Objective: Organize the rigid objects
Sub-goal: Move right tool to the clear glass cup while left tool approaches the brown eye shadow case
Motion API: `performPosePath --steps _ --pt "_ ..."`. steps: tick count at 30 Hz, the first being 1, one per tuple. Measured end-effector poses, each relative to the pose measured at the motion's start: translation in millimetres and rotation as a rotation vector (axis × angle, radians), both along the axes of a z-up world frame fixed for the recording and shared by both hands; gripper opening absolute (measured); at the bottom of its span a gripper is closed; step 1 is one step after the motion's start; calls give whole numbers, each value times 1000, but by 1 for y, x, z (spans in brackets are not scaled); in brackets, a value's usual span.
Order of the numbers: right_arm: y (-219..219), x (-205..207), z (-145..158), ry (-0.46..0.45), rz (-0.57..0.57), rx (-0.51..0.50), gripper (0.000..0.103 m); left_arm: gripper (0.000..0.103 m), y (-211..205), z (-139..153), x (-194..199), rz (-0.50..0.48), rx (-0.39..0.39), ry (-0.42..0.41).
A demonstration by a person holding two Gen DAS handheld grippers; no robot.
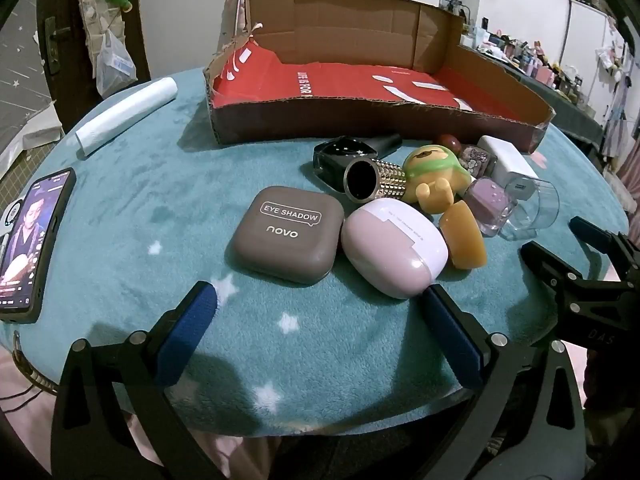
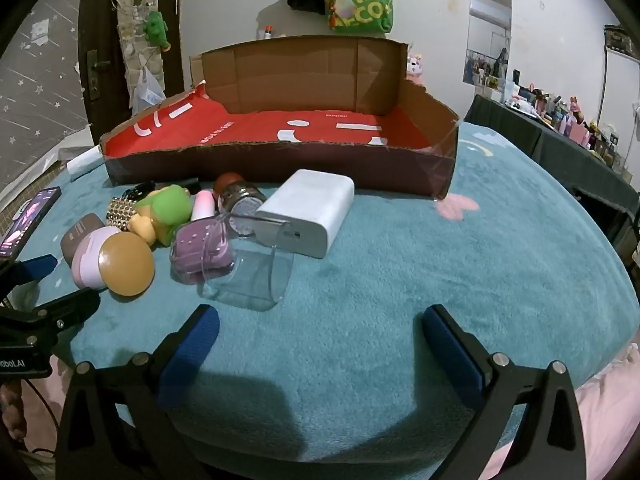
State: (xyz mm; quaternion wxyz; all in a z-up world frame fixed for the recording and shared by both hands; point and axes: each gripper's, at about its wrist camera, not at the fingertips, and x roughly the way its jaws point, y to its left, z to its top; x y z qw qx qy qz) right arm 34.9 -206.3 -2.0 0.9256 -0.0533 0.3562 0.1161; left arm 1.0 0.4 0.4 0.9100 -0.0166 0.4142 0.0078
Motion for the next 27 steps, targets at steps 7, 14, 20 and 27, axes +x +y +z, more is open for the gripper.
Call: performPosePath --steps 7,14,20,27 --pt "0 -1 0 -3 0 0 103 103 0 0 1 0 0 1" --pt "0 -1 0 -2 -1 1 103 103 0 0 0 -1 0 0" --pt "-1 -1 1 2 1 1 103 103 0 0 0 -8 -1 -2" --pt "0 1 7 14 14 -4 103 103 -3 7 -6 -47 -9 -15"
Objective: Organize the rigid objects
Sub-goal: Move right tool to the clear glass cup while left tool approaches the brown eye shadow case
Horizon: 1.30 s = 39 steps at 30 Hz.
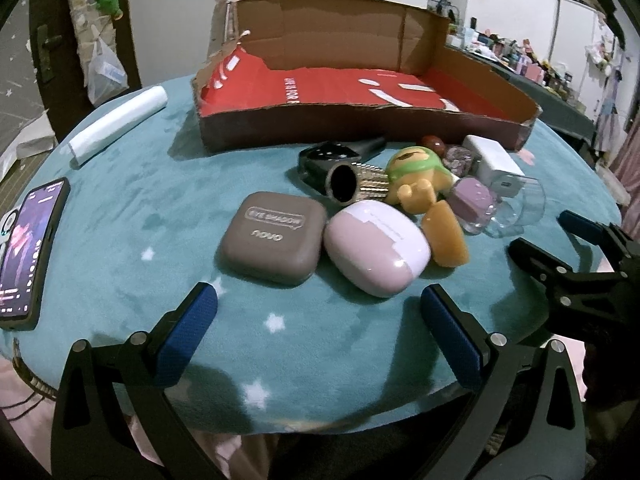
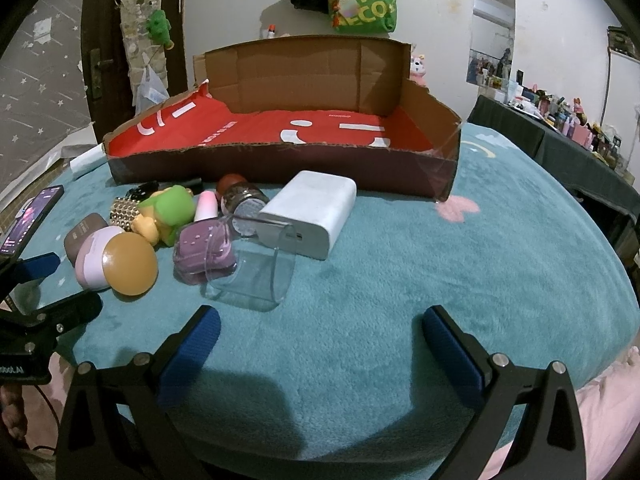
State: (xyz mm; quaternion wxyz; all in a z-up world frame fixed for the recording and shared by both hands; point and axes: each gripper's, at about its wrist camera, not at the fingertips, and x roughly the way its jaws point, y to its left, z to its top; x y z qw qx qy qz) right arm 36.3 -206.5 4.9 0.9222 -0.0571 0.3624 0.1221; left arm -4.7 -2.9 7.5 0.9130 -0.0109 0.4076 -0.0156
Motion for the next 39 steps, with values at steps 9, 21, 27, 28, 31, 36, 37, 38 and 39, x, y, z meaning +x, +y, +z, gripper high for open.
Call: performPosePath --steps 9,21,27,28,31,36,37,38,39 --pt "6 1 2 -28 57 48 89 95 5 7 5 -11 -31 -43" --pt "18 6 7 -14 101 33 77 84 39 4 3 27 -82 -1" --pt "18 14 5 8 96 22 73 84 34 -1 21 43 -22 -26" --pt "18 14 5 9 99 23 71 84 33 -1 22 43 -19 -26" --pt "19 15 6 16 118 27 60 79 32 -2 30 45 -19 -27" --pt "19 14 9 -4 119 33 48 53 29 0 33 20 -28 -31" --pt "18 14 10 -6 121 39 48 49 28 0 33 15 -30 -29" --pt "18 14 11 -11 122 38 48 49 28 1 33 14 -30 -28" --pt "19 14 12 -20 123 33 48 49 28 1 33 14 -31 -29"
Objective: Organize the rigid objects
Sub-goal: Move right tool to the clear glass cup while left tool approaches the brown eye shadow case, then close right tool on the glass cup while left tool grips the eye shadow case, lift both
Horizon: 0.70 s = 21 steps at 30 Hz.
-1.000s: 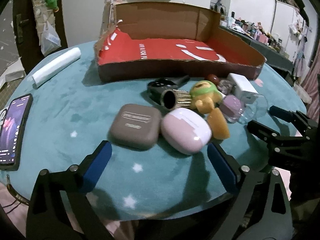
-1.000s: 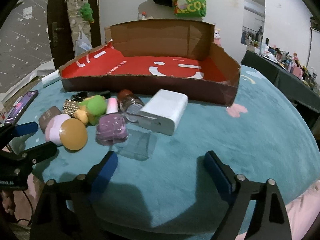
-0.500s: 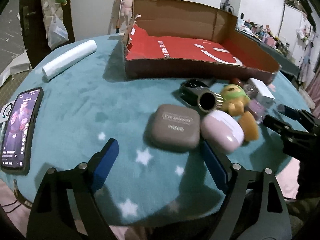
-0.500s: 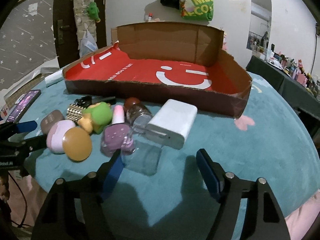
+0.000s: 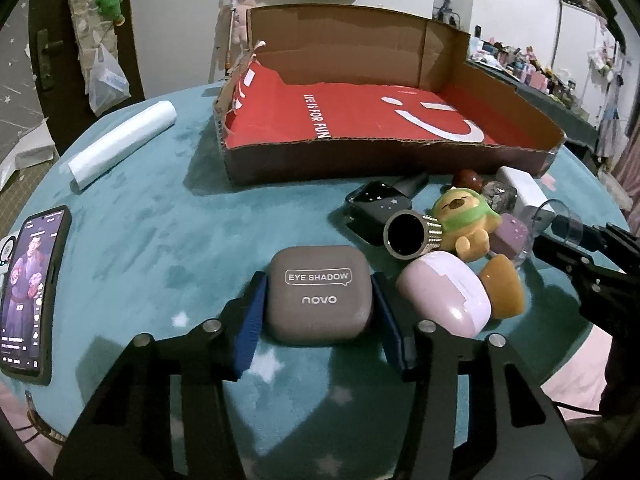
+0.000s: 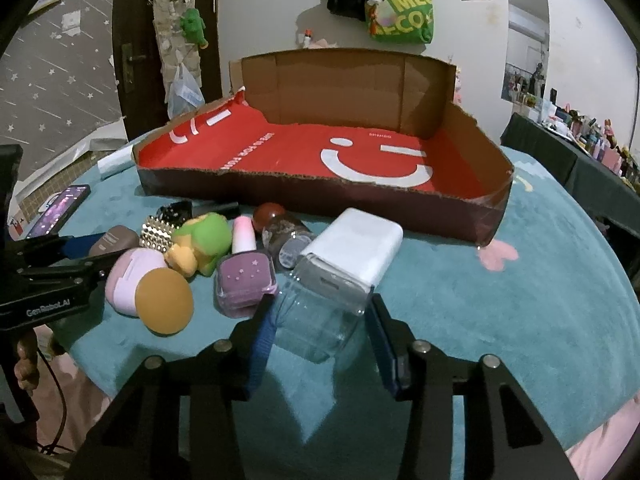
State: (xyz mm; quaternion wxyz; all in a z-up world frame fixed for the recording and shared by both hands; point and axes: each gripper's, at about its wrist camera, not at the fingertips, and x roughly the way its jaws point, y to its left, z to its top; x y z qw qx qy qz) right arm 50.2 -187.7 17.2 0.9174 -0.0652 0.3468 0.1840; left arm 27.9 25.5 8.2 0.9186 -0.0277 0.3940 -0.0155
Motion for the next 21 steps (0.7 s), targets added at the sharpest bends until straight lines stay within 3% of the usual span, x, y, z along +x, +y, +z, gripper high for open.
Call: performPosePath --steps 7,21 --pt "2 -6 16 -73 12 -13 44 49 4 8 -2 4 -22 -18" --pt "-7 21 36 -13 46 129 41 49 -12 49 13 -64 3 -127"
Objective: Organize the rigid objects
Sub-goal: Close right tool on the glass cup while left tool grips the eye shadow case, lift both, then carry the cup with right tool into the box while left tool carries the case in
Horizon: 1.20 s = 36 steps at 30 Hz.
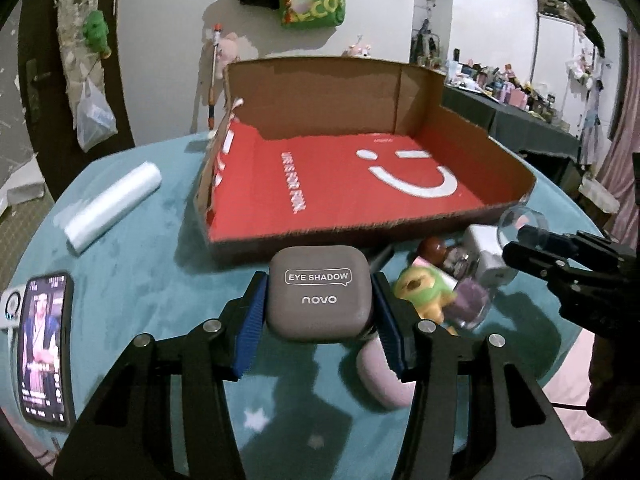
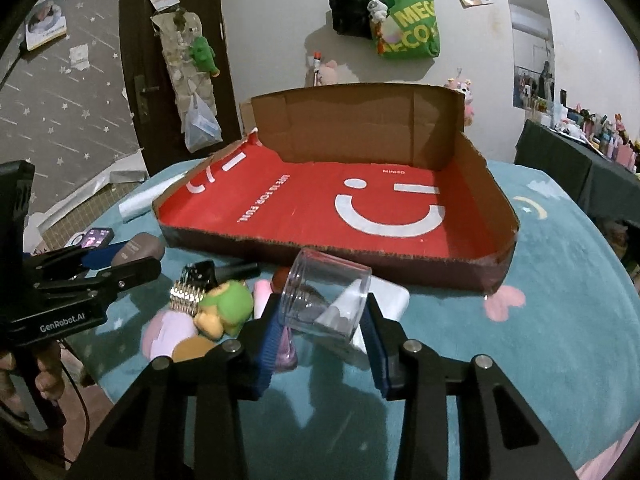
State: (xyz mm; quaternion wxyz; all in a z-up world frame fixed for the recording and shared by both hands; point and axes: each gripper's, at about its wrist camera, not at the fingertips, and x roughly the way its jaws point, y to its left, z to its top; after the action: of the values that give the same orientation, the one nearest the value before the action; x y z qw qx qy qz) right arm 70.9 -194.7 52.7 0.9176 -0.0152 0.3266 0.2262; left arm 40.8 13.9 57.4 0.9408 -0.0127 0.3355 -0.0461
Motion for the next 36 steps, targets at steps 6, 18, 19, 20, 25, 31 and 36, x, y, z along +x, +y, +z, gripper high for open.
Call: performPosePath --steps 6,18,19,20,25,31,36 --pt "0 13 6 6 9 5 40 49 -9 16 12 -29 21 -36" --pt "2 43 18 12 32 3 40 49 -14 38 47 -58 42 -71" --pt "1 46 18 14 34 3 40 49 -15 40 51 -60 46 -72" --pt "1 49 19 20 36 4 40 49 -16 41 55 -61 50 -73" --pt "2 63 23 22 33 -7 40 49 -17 46 76 -71 56 -71" --pt "2 80 26 37 23 -16 40 49 -17 49 103 -70 57 -52" --pt "1 102 23 79 13 -14 40 49 -14 44 123 -70 54 -28"
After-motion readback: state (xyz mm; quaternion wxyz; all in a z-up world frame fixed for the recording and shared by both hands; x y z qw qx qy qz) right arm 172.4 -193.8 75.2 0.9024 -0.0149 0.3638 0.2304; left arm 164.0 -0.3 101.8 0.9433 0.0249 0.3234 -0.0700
